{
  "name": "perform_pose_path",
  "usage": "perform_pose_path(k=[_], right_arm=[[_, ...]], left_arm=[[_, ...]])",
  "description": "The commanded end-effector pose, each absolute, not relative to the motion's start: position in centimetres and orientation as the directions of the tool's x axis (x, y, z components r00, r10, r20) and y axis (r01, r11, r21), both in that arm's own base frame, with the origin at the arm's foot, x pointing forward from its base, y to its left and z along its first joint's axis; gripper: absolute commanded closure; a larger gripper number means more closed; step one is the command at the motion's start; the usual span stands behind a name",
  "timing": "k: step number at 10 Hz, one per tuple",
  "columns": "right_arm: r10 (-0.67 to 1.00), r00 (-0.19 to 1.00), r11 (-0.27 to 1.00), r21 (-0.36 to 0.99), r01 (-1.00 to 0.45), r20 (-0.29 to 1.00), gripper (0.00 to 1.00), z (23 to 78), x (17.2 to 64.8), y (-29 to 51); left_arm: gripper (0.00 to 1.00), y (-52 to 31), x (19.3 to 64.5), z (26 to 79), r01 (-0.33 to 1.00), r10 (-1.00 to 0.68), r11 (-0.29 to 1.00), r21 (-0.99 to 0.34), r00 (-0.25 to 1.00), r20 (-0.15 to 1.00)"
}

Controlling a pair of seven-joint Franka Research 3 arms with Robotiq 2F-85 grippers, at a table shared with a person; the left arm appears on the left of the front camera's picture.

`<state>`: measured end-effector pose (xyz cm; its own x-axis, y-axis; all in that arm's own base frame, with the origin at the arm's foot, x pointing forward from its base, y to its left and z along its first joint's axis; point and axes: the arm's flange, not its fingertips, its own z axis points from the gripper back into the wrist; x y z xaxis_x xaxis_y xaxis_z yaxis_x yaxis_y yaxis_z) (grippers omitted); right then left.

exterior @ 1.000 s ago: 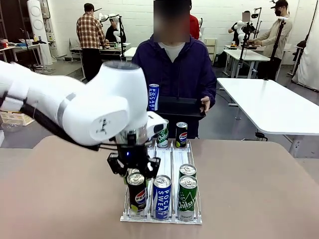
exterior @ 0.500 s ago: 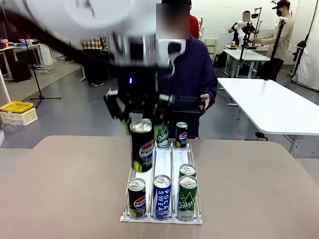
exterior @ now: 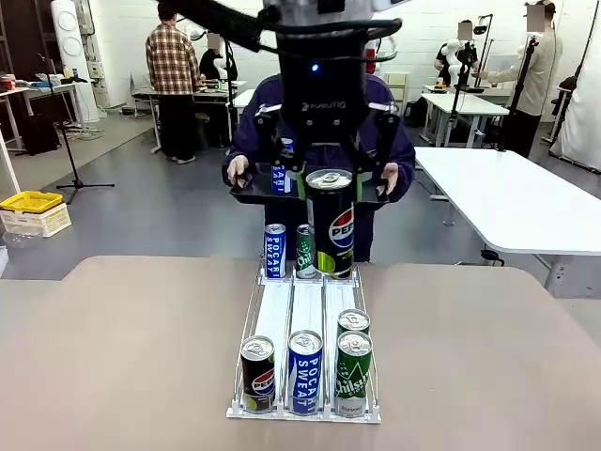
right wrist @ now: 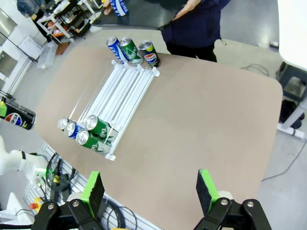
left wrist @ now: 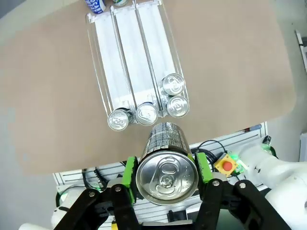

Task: Retrieve and hand over the desired beverage to the person.
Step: Pick up another can of the same type that the person held from the Automatic Can Dispenser, then place the picked can on the Handle tray extended by the person.

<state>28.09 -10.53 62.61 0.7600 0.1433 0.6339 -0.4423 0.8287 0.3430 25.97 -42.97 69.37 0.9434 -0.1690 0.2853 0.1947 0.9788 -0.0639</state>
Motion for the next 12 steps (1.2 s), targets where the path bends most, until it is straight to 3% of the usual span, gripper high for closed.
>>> perform_pose_path(k=[1,12], right_arm=[[0.143,0.748,0.806,0.362,-0.468,0.649,0.0,62.7,28.3,-10.5],[0.143,0.748,0.806,0.362,-0.468,0.649,0.0,62.7,28.3,-10.5]], left_arm=[[1.0,-43.6,25.0,70.9,0.184,-0.168,0.983,-0.024,0.94,0.297],[1.0,-43.1,23.9,70.8,0.214,-0.199,0.976,-0.026,0.942,0.272]])
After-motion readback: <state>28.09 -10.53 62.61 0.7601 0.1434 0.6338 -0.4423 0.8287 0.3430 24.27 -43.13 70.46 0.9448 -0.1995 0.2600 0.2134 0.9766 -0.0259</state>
